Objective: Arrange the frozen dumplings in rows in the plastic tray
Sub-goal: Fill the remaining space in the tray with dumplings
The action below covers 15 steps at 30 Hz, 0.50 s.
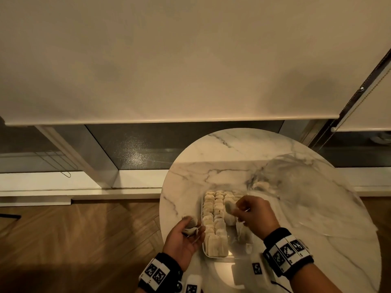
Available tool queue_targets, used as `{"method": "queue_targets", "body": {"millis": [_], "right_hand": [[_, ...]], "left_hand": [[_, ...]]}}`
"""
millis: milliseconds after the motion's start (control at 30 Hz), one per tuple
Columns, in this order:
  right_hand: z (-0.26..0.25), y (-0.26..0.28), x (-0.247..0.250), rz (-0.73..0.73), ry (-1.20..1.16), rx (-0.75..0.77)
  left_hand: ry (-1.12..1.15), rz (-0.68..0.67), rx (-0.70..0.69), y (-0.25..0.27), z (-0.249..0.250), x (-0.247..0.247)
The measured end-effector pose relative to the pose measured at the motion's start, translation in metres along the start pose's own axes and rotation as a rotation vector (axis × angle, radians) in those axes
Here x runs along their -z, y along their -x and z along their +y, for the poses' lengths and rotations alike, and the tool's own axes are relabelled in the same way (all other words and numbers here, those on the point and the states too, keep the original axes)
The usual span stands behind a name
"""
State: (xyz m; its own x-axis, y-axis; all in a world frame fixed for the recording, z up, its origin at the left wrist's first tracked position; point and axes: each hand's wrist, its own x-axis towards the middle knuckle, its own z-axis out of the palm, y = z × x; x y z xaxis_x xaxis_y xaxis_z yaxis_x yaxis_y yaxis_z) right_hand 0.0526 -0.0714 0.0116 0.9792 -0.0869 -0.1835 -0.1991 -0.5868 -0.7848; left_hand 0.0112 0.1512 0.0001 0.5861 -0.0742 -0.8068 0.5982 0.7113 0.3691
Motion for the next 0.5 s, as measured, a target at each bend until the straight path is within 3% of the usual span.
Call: {"method": "queue_targets", "body": {"millis": [67,100,133,233,367,500], "right_hand": [[0.008,-0.005,0.005,0.234,0.082,0.016],[0.014,-0.008,0.006,0.269,0.104,0.028],[0.021,-0.011,0.005,0.23,0.148,0.038],[0.036,-0.012,-0.004,-0.07,0.313,-0.015],[0.046,-0.012,-0.012,-0.109,0.402,-0.041],[0.046,-0.012,-0.016,-0.376,0.582,-0.04]], "left_hand": [[0.011,0.01,-0.008,0.0,0.001,0.003],[0.015,0.013,-0.013,0.0,0.001,0.004],[0.019,0.016,-0.017,0.001,0.001,0.005],[0.028,0.019,-0.018,0.001,0.002,0.007],[0.041,0.024,-0.018,0.0,0.003,0.009],[0.045,0.036,-0.022,-0.002,0.003,0.011]]}}
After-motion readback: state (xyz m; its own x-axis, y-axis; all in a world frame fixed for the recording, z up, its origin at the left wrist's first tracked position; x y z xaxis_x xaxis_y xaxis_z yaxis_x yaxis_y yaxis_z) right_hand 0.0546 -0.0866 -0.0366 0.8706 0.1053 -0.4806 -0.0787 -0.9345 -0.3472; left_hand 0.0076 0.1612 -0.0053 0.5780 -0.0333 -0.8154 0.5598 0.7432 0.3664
